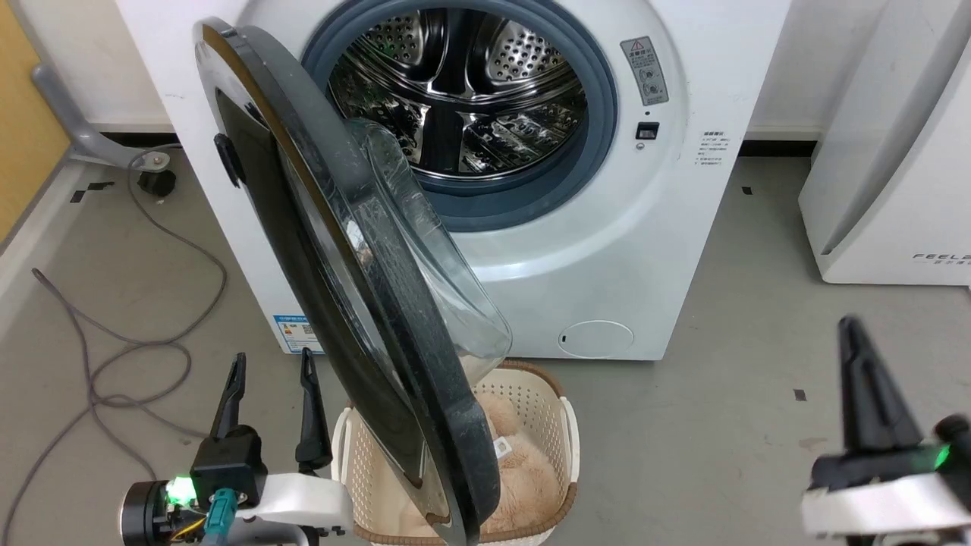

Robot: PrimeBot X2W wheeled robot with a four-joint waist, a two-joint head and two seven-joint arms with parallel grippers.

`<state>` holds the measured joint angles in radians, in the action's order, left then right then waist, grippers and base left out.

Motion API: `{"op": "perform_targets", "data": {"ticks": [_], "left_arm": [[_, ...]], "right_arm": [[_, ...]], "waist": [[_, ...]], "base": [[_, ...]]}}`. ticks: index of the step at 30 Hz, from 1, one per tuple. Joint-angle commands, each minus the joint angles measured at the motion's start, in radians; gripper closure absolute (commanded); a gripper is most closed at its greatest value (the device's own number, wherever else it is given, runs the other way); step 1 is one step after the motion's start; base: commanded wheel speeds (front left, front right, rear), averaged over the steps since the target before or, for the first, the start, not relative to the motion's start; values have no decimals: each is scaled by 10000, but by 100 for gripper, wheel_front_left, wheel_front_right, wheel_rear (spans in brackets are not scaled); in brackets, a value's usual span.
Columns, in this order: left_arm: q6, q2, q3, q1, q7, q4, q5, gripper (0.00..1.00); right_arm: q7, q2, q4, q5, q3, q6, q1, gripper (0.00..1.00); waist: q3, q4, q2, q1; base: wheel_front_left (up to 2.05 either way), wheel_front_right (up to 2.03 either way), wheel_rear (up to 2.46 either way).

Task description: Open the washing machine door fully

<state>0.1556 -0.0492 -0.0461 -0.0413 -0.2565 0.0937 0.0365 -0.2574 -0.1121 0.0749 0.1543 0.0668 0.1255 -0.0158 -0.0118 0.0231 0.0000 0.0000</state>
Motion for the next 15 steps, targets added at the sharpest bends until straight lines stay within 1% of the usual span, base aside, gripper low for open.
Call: {"op": "perform_targets", "data": {"ticks": [1,6,7,8,9,15], "left_arm": [[-6,-12,4,87,-53,-16,-95,0],[9,-11,-35,122,-53,11,-90,0],[12,-11,-31,133,-53,19,-88,0],[12,-11,-31,133,-53,19,-88,0],[12,-11,-27,141,-53,32,-85,0],[37,-11,8,195,-53,67,-85,0]], "right_arm": [[-42,150,-79,-319,-59,52,360,100],[-42,421,-377,-443,-120,52,782,100],[-43,462,-447,-425,-92,52,830,69],[-43,462,-447,-425,-92,52,830,69],[-43,496,-537,-420,-68,52,880,0],[-43,599,-795,-534,-56,52,1000,0]], "waist": [[15,14,0,0],[61,29,0,0],[69,27,0,0],[69,27,0,0],[78,27,0,0],[138,-2,0,0]], "base": [[0,0,0],[0,0,0],[0,0,0],[0,0,0],[0,0,0],[0,0,0]]}}
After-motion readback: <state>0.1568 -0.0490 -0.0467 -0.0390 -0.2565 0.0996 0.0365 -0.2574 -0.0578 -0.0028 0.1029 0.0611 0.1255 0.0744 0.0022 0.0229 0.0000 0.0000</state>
